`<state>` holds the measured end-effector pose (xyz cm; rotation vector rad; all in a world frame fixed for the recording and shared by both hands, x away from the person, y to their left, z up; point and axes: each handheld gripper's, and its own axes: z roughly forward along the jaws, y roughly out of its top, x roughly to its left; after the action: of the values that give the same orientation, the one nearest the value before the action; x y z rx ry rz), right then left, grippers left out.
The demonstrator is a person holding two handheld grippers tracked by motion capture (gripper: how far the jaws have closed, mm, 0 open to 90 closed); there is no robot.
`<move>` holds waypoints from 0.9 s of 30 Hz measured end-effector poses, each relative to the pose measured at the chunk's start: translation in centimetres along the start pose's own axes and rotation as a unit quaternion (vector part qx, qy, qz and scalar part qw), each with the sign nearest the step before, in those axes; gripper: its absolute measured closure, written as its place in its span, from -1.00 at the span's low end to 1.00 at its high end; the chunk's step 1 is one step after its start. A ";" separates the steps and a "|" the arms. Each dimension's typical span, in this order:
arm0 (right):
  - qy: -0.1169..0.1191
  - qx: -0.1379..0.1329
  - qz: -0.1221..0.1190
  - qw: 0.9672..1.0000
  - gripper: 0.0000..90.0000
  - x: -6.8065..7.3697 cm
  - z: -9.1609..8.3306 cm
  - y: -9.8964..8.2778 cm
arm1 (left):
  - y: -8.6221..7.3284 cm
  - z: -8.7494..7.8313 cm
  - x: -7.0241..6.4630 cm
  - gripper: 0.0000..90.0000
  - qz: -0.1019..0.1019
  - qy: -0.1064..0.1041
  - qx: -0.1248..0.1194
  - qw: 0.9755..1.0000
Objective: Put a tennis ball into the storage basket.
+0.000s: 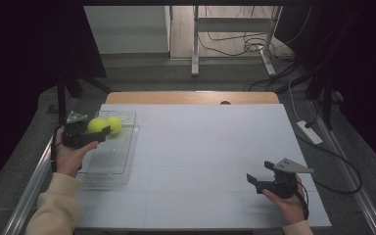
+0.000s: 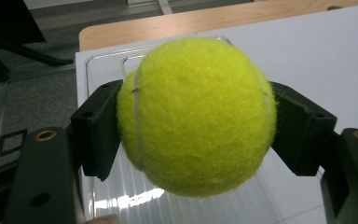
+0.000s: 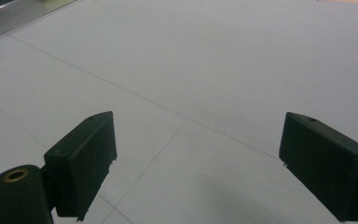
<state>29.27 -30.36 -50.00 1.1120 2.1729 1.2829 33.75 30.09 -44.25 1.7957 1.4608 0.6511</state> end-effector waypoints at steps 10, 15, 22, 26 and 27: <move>-0.001 0.001 0.000 1.000 -0.75 0.0 0.0 0.0 | 0.1 0.8 0.1 -0.40 0.004 0.008 0.024 1.000; 0.000 0.000 0.000 1.000 -0.75 0.0 -0.1 0.0 | 0.3 1.2 0.3 -0.41 0.006 0.010 0.035 0.999; 0.000 0.001 -0.001 1.000 -0.75 0.1 0.0 0.0 | 0.2 2.1 0.3 -0.41 0.009 0.011 0.055 0.998; -0.002 0.002 -0.001 1.000 -0.75 0.0 0.0 -0.1 | 0.0 2.6 0.5 -0.41 0.006 0.013 0.065 0.998; -0.002 0.002 -0.001 1.000 -0.75 0.0 0.0 -0.1 | 0.0 2.6 0.5 -0.41 0.007 0.013 0.068 0.998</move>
<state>29.21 -30.39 -50.03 1.1120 2.1752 1.2745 35.90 30.03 -45.89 1.9087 1.5434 0.5982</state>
